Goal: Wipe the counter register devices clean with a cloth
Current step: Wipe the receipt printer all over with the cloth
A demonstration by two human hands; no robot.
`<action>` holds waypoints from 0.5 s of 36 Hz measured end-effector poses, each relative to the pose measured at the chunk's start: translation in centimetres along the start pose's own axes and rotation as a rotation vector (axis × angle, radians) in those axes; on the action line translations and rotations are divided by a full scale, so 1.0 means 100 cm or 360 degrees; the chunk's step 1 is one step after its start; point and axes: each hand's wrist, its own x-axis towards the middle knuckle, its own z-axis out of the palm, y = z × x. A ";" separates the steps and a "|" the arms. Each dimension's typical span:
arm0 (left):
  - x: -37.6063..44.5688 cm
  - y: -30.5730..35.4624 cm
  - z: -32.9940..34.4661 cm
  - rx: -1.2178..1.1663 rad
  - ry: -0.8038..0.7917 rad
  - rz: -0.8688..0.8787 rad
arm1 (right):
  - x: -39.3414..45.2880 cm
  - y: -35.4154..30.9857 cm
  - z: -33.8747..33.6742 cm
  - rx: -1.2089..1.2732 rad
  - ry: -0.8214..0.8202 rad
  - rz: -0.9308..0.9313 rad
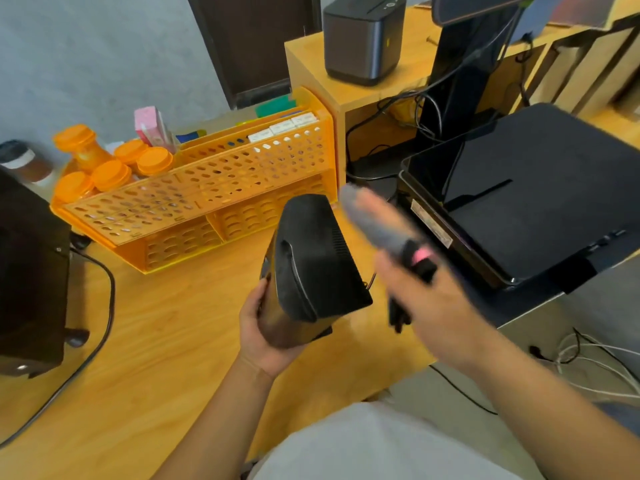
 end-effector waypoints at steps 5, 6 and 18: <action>0.000 0.006 0.008 -0.0025 -0.0078 0.0007 | -0.013 0.021 0.037 -0.1155 -0.0481 -0.0300; -0.001 0.009 0.009 0.0025 -0.0094 0.0014 | -0.015 0.025 0.037 -0.1212 -0.0468 -0.0297; -0.024 0.012 0.008 0.0355 -0.0224 -0.0195 | 0.012 0.020 0.017 -0.0416 -0.0191 0.0279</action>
